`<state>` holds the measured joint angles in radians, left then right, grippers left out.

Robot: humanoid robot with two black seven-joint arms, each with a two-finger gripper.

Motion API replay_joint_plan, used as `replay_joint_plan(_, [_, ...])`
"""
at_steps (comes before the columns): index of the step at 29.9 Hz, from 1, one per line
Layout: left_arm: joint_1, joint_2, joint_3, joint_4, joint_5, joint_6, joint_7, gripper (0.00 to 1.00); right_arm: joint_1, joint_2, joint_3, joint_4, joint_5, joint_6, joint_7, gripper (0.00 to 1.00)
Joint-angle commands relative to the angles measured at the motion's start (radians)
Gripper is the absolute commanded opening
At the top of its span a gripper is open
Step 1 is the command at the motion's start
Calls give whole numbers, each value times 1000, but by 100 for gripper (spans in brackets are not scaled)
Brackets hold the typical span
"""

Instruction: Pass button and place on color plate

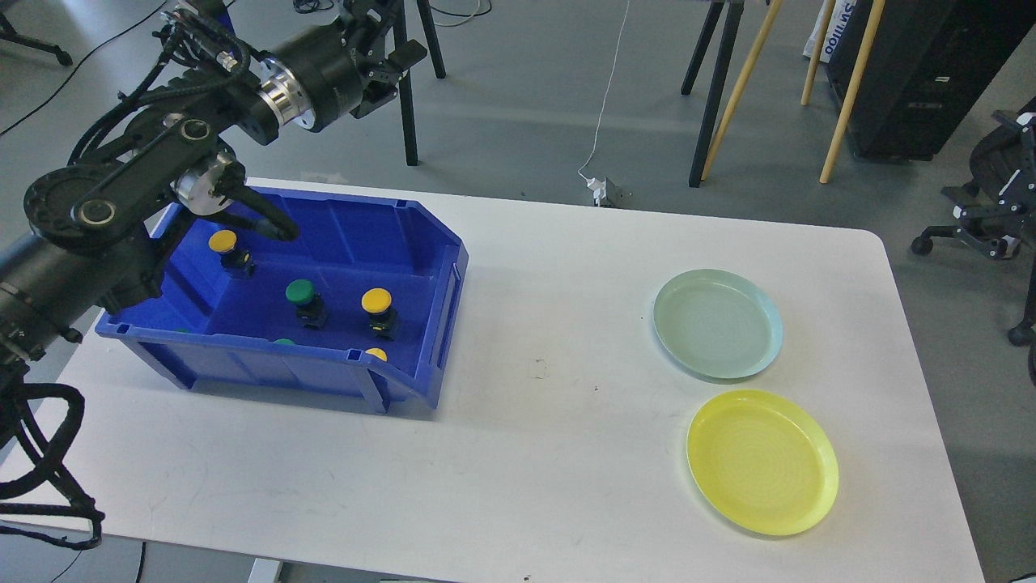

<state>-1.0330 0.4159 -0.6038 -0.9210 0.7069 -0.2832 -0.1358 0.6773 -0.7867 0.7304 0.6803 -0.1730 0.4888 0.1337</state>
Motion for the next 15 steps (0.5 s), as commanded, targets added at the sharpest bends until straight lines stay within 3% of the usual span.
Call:
replay_joint_plan(1, [-1, 1, 6, 7, 8, 22, -11, 100, 13, 1, -14, -2, 0, 0, -3, 99])
replay_joint_plan(6, [-7, 1, -14, 2, -9, 42, -31, 100, 15, 3, -2, -2, 0, 0, 9, 99])
replay_joint_plan(8, [-5, 20, -57, 20, -53, -25, -39, 100, 15, 3, 0, -2, 0, 0, 9, 98])
replay_joint_plan(11, [-27, 59, -80, 123, -76, -206, -47, 100, 15, 3, -2, -4, 0, 0, 9, 99])
replay_joint_plan(13, [-61, 26, -86, 210, -84, -206, -67, 100, 13, 3, -5, -4, 0, 0, 9, 99])
replay_joint_plan(15, [-84, -20, -70, 223, -83, -206, -106, 100, 12, 3, -8, -4, 0, 0, 7, 99])
